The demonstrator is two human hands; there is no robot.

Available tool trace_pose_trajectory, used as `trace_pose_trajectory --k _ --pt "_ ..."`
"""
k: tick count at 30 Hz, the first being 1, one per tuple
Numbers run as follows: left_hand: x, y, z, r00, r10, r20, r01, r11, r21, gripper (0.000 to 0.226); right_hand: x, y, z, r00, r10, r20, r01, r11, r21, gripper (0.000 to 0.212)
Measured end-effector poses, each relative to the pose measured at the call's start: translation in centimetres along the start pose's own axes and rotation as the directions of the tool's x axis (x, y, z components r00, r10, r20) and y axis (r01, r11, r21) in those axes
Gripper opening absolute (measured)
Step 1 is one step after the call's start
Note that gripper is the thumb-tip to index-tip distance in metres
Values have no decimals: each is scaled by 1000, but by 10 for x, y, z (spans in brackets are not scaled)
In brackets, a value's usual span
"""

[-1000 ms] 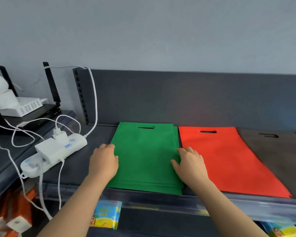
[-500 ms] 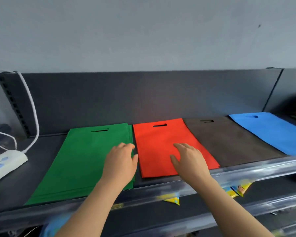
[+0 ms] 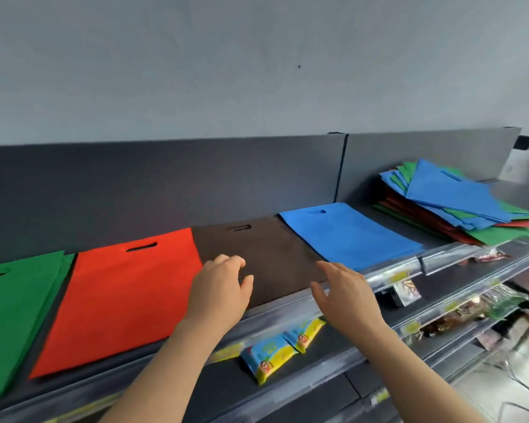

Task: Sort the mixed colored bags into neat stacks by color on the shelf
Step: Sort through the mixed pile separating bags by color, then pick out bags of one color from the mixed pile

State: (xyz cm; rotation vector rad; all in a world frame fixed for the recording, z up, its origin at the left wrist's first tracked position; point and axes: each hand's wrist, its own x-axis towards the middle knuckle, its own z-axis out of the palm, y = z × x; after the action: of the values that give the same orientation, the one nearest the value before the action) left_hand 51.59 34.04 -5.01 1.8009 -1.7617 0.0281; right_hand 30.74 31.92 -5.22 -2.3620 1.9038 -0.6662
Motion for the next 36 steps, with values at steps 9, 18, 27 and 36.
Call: trace_pose_trajectory --k 9,18,27,36 --pt "47 122 82 991 104 80 -99 993 -65 37 23 142 -40 992 121 -39 -123 991 -57 48" --pt "125 208 161 970 208 128 -197 976 -93 38 76 250 -61 970 224 -99 -232 969 -81 41" --pt "222 281 219 957 248 153 -224 962 -156 36 161 338 -82 943 278 -183 -297 951 -89 39" --pt "286 340 281 946 234 226 -198 965 -171 35 223 427 -88 924 342 -170 -359 929 -88 40"
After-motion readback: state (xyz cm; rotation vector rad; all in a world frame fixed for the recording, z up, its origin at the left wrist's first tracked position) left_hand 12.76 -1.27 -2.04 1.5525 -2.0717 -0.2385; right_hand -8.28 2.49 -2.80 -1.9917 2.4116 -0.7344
